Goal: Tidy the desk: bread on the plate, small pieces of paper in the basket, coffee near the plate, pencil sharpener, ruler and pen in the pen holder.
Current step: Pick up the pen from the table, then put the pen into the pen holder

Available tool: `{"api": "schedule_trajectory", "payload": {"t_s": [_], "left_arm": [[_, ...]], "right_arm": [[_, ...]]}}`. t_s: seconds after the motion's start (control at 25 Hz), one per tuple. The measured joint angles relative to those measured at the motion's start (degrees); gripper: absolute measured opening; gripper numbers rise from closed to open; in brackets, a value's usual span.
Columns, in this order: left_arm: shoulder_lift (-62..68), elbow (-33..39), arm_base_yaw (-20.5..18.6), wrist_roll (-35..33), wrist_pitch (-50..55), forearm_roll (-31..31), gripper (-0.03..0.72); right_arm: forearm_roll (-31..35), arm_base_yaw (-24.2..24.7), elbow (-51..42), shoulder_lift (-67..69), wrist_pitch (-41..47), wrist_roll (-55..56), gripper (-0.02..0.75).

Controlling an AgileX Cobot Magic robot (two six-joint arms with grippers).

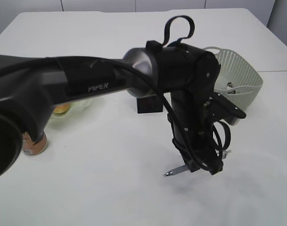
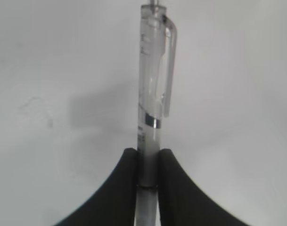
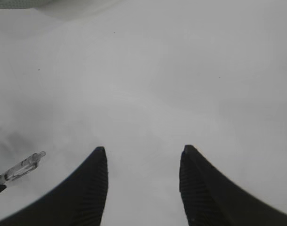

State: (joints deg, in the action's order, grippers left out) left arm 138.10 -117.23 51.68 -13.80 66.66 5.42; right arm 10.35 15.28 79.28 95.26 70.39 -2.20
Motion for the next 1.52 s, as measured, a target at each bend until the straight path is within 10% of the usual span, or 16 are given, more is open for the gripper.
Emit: {"api": "schedule_trajectory", "payload": {"t_s": [0.76,1.24,1.52], "left_arm": [[-15.2,-0.3,-0.2,4.6,-8.9,0.3,0.062],[-18.5,1.9,-4.1,5.0,-34.4,0.8,0.061],[-18.5,14.9,-5.9,5.1,-60.4,2.1,0.06]], "right_arm": [[0.0,0.0,0.0,0.0,0.0,0.0,0.396],[0.0,0.0,0.0,0.0,0.0,0.0,0.395],[0.0,0.0,0.0,0.0,0.0,0.0,0.396]]}}
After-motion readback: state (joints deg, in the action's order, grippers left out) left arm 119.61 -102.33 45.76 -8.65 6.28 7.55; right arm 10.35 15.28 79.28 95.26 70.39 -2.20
